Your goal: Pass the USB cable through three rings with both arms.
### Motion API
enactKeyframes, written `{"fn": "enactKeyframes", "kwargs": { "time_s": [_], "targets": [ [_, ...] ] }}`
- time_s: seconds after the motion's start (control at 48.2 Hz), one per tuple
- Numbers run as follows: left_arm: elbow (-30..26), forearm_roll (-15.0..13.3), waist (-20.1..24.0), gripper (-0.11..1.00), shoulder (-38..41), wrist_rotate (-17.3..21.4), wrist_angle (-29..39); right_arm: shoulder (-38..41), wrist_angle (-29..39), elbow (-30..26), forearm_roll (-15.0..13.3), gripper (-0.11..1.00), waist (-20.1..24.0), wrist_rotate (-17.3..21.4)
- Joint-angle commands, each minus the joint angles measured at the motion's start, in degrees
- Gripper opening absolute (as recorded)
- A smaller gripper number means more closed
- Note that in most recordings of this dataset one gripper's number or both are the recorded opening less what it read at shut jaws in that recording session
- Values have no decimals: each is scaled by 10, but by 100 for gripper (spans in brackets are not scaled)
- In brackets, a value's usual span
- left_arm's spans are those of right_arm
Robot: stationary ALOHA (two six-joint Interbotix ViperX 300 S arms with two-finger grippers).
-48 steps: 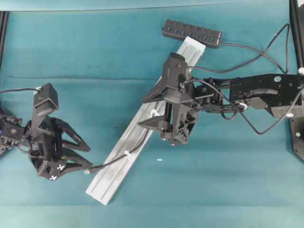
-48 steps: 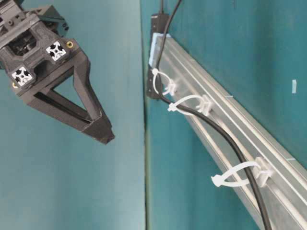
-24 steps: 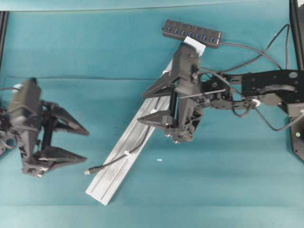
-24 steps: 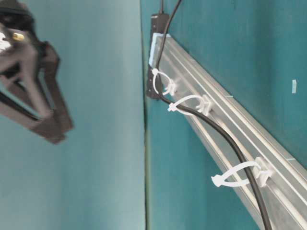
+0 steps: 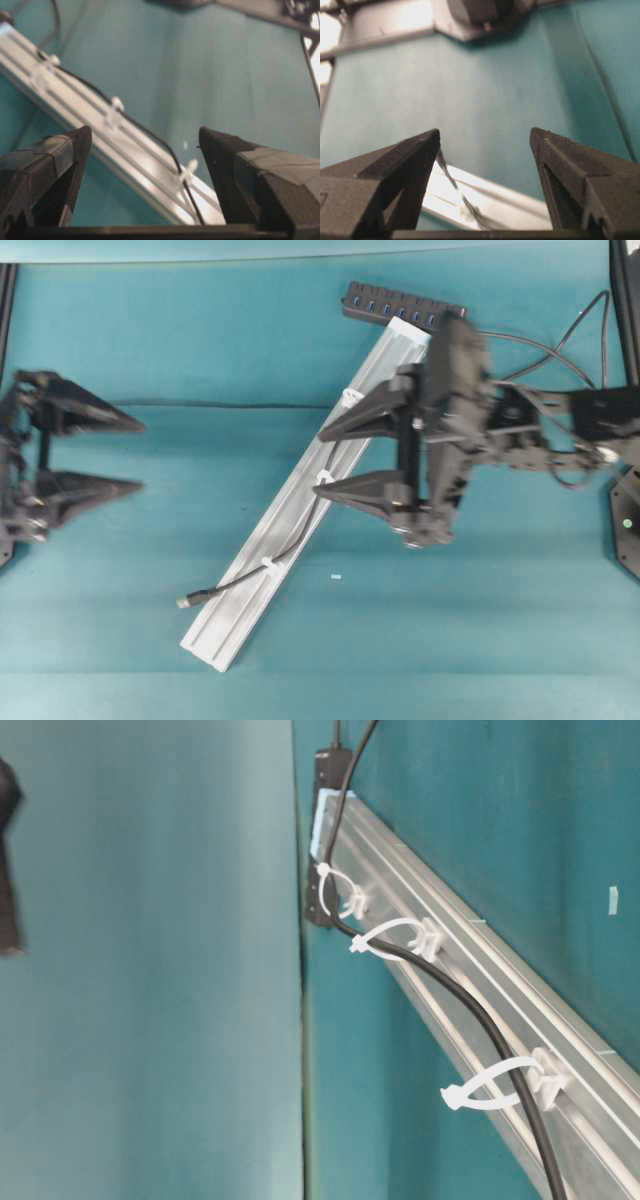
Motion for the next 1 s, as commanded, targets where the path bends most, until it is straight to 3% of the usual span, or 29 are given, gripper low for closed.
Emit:
{"fn": "enactKeyframes", "kwargs": {
  "time_s": [0.0, 0.332, 0.622, 0.975],
  "targets": [
    [-9, 3, 2, 93, -64, 14, 11, -25, -45, 19, 1, 81, 9, 3],
    [-11, 3, 1, 93, -71, 33, 24, -118, -101, 98, -2, 81, 25, -1],
    [-14, 3, -4, 93, -80, 20, 3, -172, -63, 134, -2, 81, 18, -1],
    [-10, 1, -53, 93, -69, 18, -34, -242, -51, 159, -4, 81, -4, -5]
  ]
}}
